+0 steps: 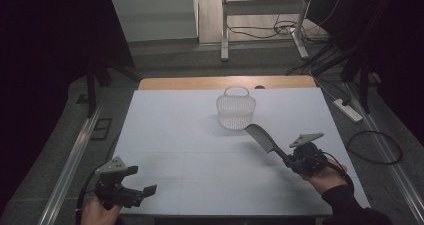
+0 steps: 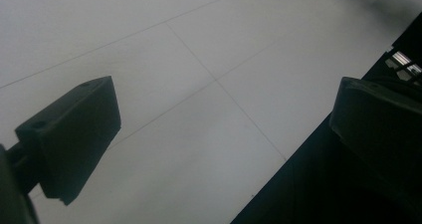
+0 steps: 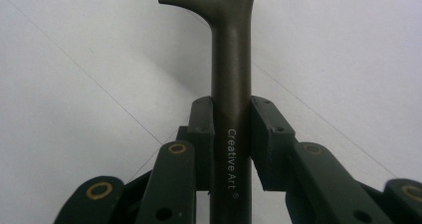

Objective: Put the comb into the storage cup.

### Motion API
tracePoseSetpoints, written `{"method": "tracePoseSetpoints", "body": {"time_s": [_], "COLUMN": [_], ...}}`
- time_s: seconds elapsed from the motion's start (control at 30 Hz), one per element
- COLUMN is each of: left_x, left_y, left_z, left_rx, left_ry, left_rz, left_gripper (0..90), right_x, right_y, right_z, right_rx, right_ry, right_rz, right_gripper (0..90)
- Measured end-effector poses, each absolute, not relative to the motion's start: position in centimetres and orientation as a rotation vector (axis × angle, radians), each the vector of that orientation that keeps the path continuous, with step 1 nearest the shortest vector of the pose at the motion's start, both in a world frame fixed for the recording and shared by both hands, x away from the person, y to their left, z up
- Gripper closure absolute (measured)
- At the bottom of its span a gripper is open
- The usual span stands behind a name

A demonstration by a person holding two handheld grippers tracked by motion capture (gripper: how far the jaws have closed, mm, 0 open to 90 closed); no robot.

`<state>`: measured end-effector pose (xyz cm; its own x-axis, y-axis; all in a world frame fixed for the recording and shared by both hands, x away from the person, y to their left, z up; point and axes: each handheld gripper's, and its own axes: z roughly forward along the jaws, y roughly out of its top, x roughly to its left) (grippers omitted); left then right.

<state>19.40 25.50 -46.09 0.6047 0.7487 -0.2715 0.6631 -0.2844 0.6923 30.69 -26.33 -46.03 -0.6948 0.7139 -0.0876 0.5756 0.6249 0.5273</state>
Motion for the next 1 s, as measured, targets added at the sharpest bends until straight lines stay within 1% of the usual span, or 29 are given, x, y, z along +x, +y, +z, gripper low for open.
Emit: {"method": "tracePoseSetpoints", "body": {"time_s": [0.4,0.77,1.0], "left_x": [20.7,22.6,23.8], "left_y": [24.3,23.0,22.2], "left_z": [-46.1,-45.4,-44.8], "left_rx": [2.018,2.027,2.003], "left_ry": [1.076,1.045,1.029], "left_rz": [0.135,0.176,0.15], "left_gripper": [0.0,0.0,0.0], "right_x": [29.8,29.0,28.6], "right_y": [-26.3,-26.4,-26.1], "right_z": [-45.4,-44.8,-44.6], "right_rx": [1.027,1.019,0.98], "right_ry": [2.526,2.51,2.494], "right_rz": [0.73,0.835,0.862], "right_gripper": [72.2,72.2,72.2]}}
